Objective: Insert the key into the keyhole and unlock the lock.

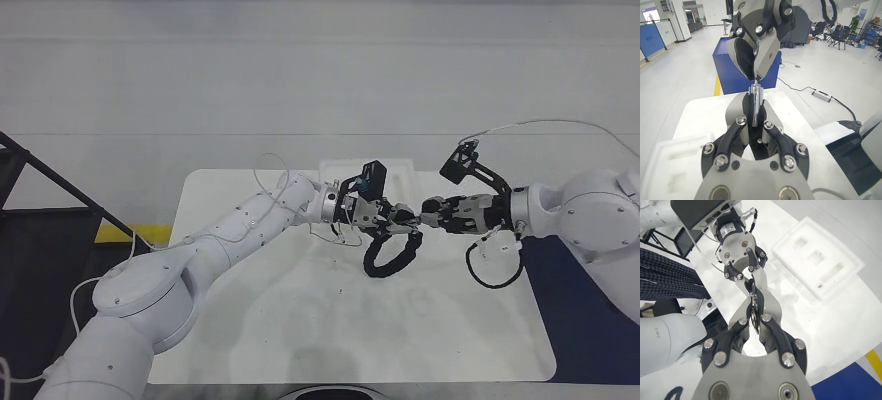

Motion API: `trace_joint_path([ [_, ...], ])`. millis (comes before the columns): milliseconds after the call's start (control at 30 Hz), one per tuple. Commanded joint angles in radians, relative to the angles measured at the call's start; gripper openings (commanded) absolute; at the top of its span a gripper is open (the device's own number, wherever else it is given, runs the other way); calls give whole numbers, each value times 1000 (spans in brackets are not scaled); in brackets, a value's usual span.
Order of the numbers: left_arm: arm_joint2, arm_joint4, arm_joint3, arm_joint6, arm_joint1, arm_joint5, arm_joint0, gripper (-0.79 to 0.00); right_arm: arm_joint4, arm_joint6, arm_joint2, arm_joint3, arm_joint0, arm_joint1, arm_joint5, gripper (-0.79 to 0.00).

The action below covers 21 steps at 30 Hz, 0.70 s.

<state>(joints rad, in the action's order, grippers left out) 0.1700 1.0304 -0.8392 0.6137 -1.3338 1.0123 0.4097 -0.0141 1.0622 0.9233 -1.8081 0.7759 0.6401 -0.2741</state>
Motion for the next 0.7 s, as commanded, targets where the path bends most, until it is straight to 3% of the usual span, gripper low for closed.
trace_joint_path([
  [0,0,0,0,1,0,0,-1,-785,32,-1,8,0,6,1,2,0],
  [200,0,-5,7,44,4,0,0,-785,174,-60,58,60,39,1,-74,0],
  [367,0,4,11,113,15,0,-1,-785,203,-176,120,112,88,-2,-204,0],
  [533,2,26,4,194,26,0,-3,-785,78,-287,160,139,148,-7,-294,0],
  [667,26,15,-21,194,32,0,1,-785,-24,-351,162,130,196,-4,-346,0],
])
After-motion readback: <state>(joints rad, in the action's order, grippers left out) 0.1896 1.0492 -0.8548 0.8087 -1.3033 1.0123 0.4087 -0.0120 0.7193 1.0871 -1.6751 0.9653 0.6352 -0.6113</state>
